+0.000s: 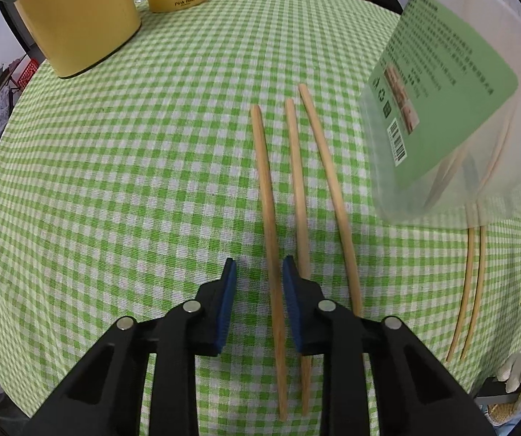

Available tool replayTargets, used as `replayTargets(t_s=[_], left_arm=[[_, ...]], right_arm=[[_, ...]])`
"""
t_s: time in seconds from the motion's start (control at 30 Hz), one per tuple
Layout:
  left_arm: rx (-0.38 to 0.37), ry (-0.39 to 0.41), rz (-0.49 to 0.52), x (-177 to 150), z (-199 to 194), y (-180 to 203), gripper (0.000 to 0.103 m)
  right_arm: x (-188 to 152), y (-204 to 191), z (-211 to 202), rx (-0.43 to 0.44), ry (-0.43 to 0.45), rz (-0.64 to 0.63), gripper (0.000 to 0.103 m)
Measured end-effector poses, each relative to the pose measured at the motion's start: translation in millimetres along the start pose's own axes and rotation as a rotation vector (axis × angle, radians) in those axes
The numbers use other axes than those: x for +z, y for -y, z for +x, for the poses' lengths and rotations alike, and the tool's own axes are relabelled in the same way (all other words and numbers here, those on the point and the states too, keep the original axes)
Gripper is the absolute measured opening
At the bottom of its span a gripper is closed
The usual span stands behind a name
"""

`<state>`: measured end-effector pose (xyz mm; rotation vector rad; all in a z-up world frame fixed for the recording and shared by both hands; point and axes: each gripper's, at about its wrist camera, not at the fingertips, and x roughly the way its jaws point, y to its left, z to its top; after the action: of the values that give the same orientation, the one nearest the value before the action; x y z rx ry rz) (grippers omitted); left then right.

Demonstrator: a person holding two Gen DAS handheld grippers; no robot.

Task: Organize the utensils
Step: 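Lower the left gripper onto another wooden chopstick and close it, then lift the chopstick upright with the left gripper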

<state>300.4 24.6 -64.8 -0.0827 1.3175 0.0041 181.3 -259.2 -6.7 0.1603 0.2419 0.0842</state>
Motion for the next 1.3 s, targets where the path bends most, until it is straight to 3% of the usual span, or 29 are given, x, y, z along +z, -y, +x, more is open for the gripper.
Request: replayTargets(t_s=[0.13, 0.27, 0.67, 0.9, 1.03, 1.3], left_arm=[[0.017, -0.003, 0.007, 1, 6, 4, 0.021], [0.033, -0.01, 0.011, 4, 7, 6, 0.005], [-0.031, 0.026, -0.016, 3, 0, -22, 0.004], [-0.07, 0.143, -0.027, 0, -29, -39, 0.004], [-0.118, 0.288, -0.054, -7, -59, -51, 0.004], [-0.085, 0.516, -0.022, -26, -115, -45, 0.004]], right_arm=[[0, 0, 0, 0.002, -0.001, -0.002, 0.006], [0, -1, 0, 0.002, -0.002, -0.002, 0.006], [0, 0, 1, 0.005, -0.006, 0.008, 0.006], [-1, 1, 0, 0.008, -0.004, 0.003, 0.006], [-1, 0, -1, 0.013, 0.0, 0.002, 0.006], [0, 0, 1, 0.005, -0.006, -0.008, 0.006]])
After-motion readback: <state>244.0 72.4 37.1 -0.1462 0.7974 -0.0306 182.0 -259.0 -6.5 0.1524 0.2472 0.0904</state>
